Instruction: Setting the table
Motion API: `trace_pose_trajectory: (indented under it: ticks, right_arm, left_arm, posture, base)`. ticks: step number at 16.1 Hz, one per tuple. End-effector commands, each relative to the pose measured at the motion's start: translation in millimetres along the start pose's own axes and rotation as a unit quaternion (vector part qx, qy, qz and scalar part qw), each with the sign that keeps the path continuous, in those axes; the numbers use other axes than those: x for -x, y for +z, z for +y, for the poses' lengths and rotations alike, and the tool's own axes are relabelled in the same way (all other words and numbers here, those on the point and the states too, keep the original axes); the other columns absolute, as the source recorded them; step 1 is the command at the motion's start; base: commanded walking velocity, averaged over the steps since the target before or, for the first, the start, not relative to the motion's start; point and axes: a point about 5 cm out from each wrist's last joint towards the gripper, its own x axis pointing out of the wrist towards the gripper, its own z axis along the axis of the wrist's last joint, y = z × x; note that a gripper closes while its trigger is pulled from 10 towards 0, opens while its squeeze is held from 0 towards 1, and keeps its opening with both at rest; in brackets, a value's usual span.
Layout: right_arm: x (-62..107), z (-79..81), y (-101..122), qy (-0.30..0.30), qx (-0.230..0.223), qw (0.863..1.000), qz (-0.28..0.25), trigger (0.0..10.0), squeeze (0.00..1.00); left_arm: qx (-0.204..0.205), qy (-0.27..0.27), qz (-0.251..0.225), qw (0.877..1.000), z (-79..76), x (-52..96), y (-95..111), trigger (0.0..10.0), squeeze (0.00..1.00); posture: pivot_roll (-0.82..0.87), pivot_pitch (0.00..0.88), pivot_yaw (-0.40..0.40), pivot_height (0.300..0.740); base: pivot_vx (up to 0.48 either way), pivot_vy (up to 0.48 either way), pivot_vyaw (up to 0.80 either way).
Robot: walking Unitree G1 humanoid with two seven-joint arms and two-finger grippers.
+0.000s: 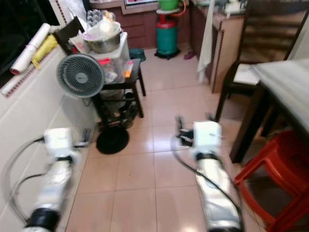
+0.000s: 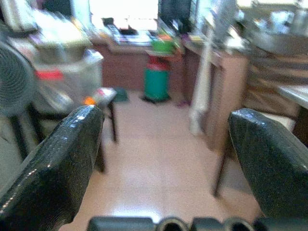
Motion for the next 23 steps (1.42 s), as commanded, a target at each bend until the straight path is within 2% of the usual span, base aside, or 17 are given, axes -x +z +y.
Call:
trace_pose_trajectory:
  ticks: [1, 4, 8, 12, 16, 18, 20, 23]
  right_arm:
    - [-3.3, 7.0, 7.5, 0.008, -0.011, 1.0, -0.015, 10.0, 0.0]
    - [-3.4, 7.2, 6.8, 0.01, -0.009, 1.0, -0.014, 10.0, 0.0]
    - [-3.6, 7.1, 2.9, 0.012, -0.004, 1.0, -0.009, 10.0, 0.0]
    - [-2.3, 8.4, -21.8, 0.025, 0.0, 0.999, 0.039, 10.0, 0.0]
    - [-3.7, 13.2, -51.9, 0.043, -0.005, 0.994, 0.105, 10.0, 0.0]
    - [2.3, 17.2, -82.5, 0.05, -0.017, 0.983, 0.178, 10.0, 0.0]
    - [16.4, 22.4, -111.1, 0.062, -0.011, 0.965, 0.253, 10.0, 0.0]
    - [41.4, 29.0, -138.7, 0.078, -0.005, 0.939, 0.335, 10.0, 0.0]
  left_arm:
    - [-0.011, 0.013, -0.005, 1.0, 10.7, -1.6, 3.3, 10.0, 0.0]
    - [-0.011, 0.013, -0.006, 1.0, 10.8, -1.5, 3.1, 10.0, 0.0]
    - [-0.004, -0.026, 0.011, 1.0, 3.8, 0.7, -5.4, 10.0, 0.0]
    - [-0.008, -0.039, 0.091, 0.995, 7.0, 15.3, -44.7, 10.0, 0.0]
    - [-0.011, -0.066, 0.176, 0.982, 2.2, 36.4, -80.7, 10.0, 0.0]
    - [-0.009, -0.096, 0.227, 0.969, -5.9, 49.7, -99.1, 10.0, 0.0]
    - [-0.016, -0.114, 0.277, 0.954, -8.6, 63.1, -114.6, 10.0, 0.0]
    - [-0.024, -0.114, 0.336, 0.935, -6.7, 77.9, -130.0, 10.0, 0.0]
  posture:
    - [-0.09, 0.0, 0.09, 0.74]
    - [-0.09, 0.0, 0.089, 0.74]
    - [-0.09, 0.0, 0.085, 0.74]
    - [-0.08, 0.0, 0.061, 0.74]
    - [-0.05, 0.0, 0.003, 0.74]
    - [-0.03, 0.0, -0.018, 0.74]
    - [-0.01, 0.0, -0.034, 0.74]
    - [-0.01, 0.0, -0.036, 0.74]
  base:
    - [0.0, 0.48, 0.0]
    - [0.0, 0.48, 0.0]
    - [0.0, 0.0, 0.0]
    - [0.0, 0.0, 0.0]
    - [0.0, 0.0, 0.0]
    - [0.0, 0.0, 0.0]
    - [0.0, 0.0, 0.0]
    - [0.0, 0.0, 0.0]
